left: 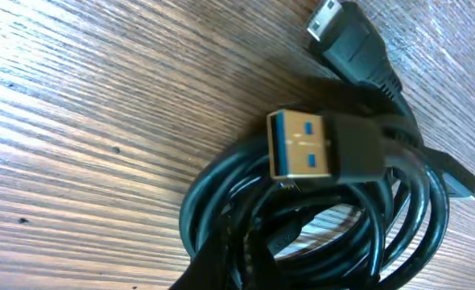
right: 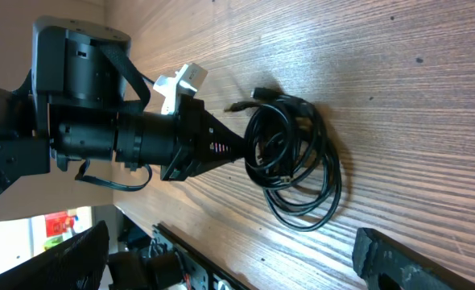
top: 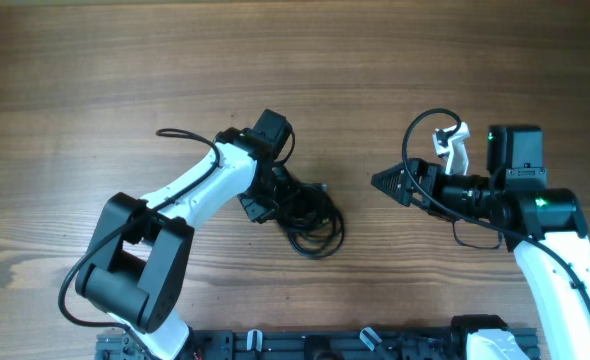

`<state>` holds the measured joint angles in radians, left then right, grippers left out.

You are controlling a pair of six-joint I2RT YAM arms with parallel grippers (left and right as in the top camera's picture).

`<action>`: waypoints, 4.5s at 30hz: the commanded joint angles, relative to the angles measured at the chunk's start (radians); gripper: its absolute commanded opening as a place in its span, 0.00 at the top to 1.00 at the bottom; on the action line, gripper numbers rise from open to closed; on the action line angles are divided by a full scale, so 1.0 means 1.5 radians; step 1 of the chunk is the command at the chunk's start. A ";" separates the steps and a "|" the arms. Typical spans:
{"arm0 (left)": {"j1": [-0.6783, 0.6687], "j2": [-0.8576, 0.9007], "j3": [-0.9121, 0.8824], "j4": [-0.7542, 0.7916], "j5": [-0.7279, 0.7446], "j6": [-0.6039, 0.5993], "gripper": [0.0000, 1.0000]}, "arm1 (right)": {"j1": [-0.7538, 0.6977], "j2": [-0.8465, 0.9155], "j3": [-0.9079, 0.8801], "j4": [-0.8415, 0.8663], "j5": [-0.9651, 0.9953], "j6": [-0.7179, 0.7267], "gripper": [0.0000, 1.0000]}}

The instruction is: Untangle cables

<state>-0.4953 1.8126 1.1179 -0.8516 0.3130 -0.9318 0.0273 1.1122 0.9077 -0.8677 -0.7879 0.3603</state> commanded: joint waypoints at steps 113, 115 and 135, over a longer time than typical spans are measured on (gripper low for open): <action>0.218 -0.196 0.032 0.056 0.201 -0.114 0.94 | 0.101 -0.013 0.009 0.149 0.317 0.074 0.96; 0.226 -0.196 0.032 0.056 0.202 -0.115 0.84 | 0.101 -0.034 0.010 0.158 0.302 0.074 0.96; 0.209 -0.196 0.032 0.060 0.342 -0.037 0.12 | 0.101 -0.103 0.009 0.579 0.056 0.551 0.96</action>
<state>-0.1795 1.5387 1.1511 -0.7605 0.7841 -0.9825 0.1799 0.9699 0.9081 -0.0128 -0.6586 1.0561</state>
